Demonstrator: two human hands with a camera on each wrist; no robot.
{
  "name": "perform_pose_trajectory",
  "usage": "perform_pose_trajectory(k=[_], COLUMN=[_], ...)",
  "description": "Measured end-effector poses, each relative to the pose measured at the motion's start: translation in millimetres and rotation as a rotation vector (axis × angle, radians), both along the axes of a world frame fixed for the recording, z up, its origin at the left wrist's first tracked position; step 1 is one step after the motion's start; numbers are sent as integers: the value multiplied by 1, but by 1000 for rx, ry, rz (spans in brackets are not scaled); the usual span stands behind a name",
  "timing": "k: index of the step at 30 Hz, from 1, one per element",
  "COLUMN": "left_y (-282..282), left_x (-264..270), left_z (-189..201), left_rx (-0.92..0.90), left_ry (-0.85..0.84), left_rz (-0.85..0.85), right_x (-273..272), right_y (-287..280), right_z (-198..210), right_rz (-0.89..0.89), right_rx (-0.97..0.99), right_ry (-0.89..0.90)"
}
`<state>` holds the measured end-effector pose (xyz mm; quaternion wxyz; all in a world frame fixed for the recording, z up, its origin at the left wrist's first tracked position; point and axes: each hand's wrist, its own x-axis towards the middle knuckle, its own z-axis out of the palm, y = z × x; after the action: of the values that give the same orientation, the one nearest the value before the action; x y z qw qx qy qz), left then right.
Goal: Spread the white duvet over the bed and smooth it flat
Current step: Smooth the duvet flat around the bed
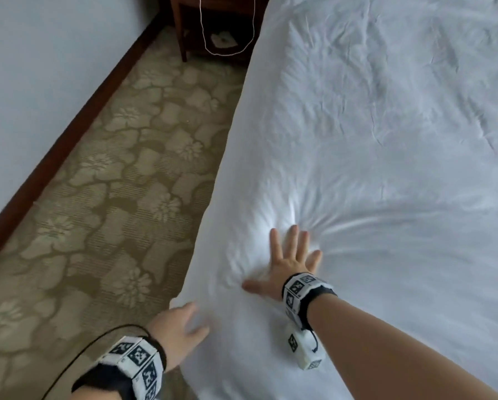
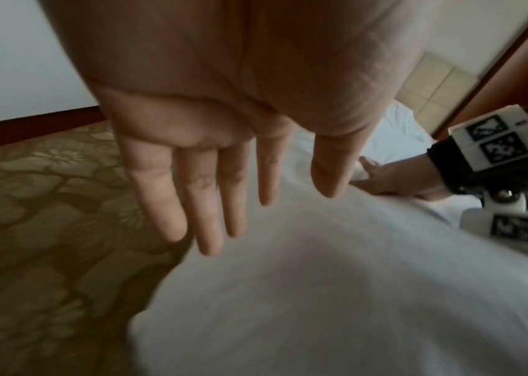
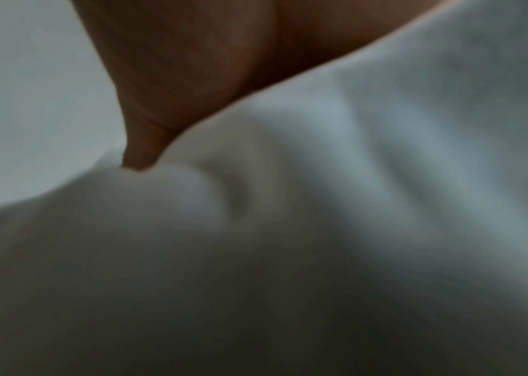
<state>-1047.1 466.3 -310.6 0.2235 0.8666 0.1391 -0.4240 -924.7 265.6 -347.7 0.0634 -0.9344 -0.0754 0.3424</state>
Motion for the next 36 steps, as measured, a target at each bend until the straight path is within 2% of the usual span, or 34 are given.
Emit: perform_pose_trajectory(k=[3, 5, 8, 11, 14, 15, 16, 21, 24, 27, 31, 33, 36], left_y=[53, 80, 94, 63, 12, -5, -23, -105, -124, -96, -45, -39, -42], left_x=[-22, -12, 41, 121, 196, 215, 242, 343, 387, 422, 427, 425, 432], left_z=[15, 21, 28, 35, 48, 51, 50, 15, -9, -34, -47, -47, -49], left_rx=[65, 118, 173, 176, 101, 83, 71, 49, 83, 158, 165, 162, 178], left_ry=[152, 151, 68, -113, -283, -328, -386, -560, -504, -398, -283, -221, -139], left_rz=[-162, -185, -193, -311, -443, -496, -562, -858, -973, -973, -854, -852, -867], right_x=[2, 4, 5, 5, 6, 3, 6, 1, -3, -4, -2, -2, 27], right_y=[0, 3, 6, 6, 7, 8, 8, 5, 6, 6, 4, 8, -2], right_z=[2, 1, -4, -9, -14, -17, -23, -48, -50, -57, -55, -46, -29], right_rz=[-14, -11, -21, -51, -89, -89, -104, -197, -206, -178, -104, -81, -124], right_rx=[1, -15, -24, -31, -3, 7, -6, 77, 49, 18, -115, -172, -129], right_ry=[44, 68, 60, 39, 39, -13, -77, -73, -165, -206, -295, -349, -395])
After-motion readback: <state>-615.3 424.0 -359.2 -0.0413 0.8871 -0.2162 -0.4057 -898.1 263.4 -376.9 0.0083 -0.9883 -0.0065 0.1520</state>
